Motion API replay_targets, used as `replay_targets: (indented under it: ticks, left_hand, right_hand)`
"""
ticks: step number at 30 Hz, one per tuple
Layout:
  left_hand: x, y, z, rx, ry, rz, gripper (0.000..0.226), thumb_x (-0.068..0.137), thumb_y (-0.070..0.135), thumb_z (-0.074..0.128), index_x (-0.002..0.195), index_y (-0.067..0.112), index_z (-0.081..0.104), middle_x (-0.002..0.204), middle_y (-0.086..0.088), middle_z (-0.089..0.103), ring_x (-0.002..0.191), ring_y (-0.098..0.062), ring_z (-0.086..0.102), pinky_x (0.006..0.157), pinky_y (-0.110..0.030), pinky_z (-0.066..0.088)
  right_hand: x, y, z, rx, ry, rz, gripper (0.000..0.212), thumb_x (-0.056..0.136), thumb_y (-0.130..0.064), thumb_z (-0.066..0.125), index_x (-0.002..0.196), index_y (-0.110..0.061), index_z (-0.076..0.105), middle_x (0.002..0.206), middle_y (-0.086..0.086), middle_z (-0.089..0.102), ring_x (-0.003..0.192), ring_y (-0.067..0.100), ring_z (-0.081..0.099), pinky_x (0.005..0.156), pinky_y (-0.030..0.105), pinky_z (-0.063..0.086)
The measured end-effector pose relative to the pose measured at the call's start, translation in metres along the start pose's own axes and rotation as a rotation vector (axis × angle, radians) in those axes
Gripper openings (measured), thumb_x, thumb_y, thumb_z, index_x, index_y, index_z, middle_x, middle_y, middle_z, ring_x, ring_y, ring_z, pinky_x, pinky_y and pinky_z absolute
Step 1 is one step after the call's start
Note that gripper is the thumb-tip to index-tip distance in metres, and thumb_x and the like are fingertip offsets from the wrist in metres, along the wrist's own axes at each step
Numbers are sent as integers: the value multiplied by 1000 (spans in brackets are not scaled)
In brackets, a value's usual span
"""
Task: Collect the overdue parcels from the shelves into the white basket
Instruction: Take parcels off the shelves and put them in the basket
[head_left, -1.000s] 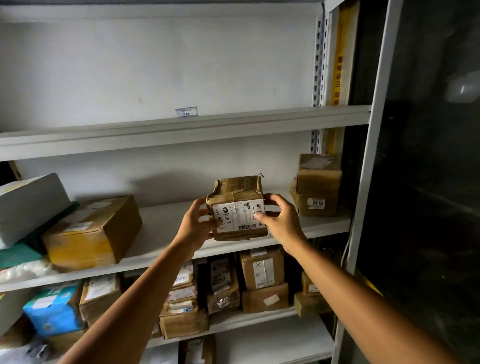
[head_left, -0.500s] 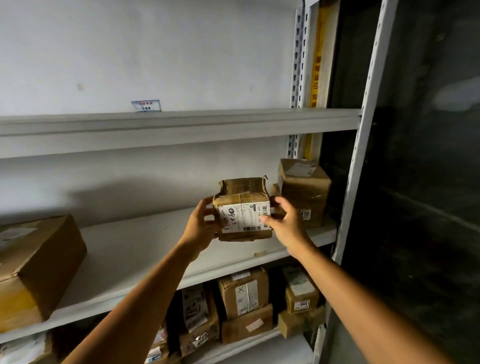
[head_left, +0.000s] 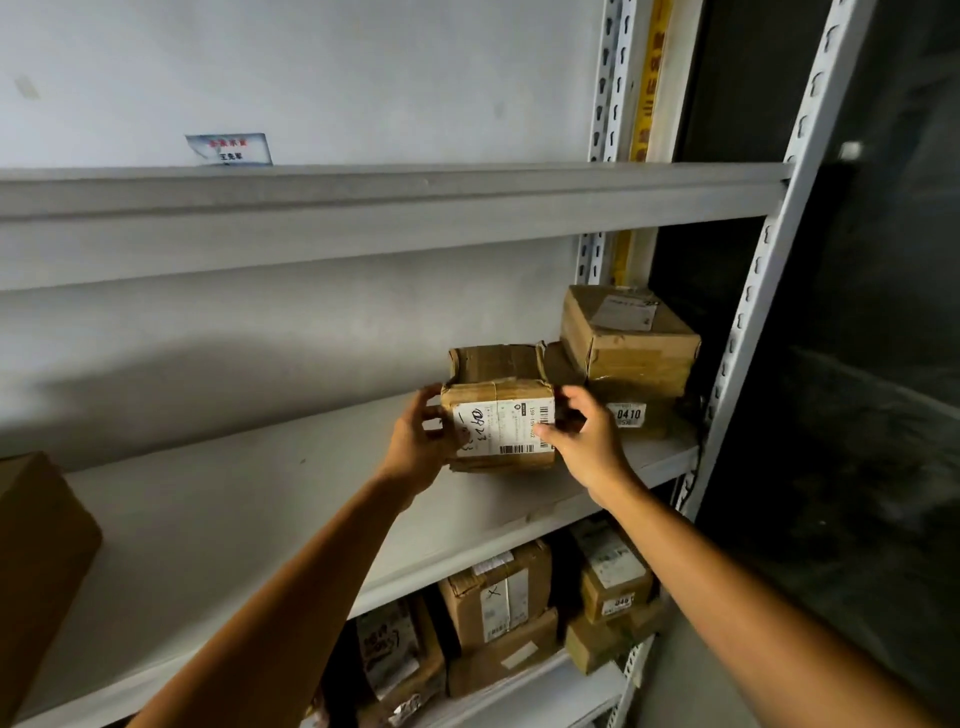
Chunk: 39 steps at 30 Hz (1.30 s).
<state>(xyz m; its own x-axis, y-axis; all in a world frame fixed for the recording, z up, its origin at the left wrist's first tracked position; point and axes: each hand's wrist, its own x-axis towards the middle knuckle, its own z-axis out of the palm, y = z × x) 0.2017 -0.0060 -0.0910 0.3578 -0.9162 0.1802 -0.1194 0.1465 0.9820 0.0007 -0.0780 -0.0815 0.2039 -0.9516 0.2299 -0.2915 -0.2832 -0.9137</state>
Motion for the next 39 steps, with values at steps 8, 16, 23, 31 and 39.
replay_targets:
  ticks: [8,16,23,31,39]
  left_hand:
    - [20,-10,15,22,25,-6,63,86,-5,70,137,22,46,124,-10,58,111,-28,64,78,-51,61]
    - [14,-17,21,104,34,-19,67,84,-6,71,138,21,43,111,2,56,111,-25,60,81,-52,60]
    - [4,-6,25,369,58,50,61,88,2,71,140,18,44,125,-9,60,106,-23,63,77,-36,62]
    - [-33,40,2,955,-46,-68,53,91,29,71,140,24,50,127,-7,64,103,-21,62,87,-31,50]
    - [-146,82,-35,1178,169,-183,48,93,39,66,137,27,52,126,-5,66,111,-25,63,97,-41,51]
  right_hand:
    - [23,9,-3,-57,46,-13,64,82,-8,76,140,-11,49,138,10,55,126,25,52,106,40,44]
    - [20,16,-9,-162,28,-19,70,80,-8,78,142,-12,46,139,11,53,125,25,53,97,28,41]
    - [10,8,-21,-246,-1,-22,54,85,-11,74,135,-9,53,129,10,61,116,25,58,88,27,43]
    - [16,-21,-47,-462,-287,-50,45,89,-17,70,130,-9,53,127,13,57,114,29,57,97,40,48]
    - [-31,-64,-48,-663,-502,-272,40,87,-28,72,123,-14,59,120,8,61,102,23,58,87,36,50]
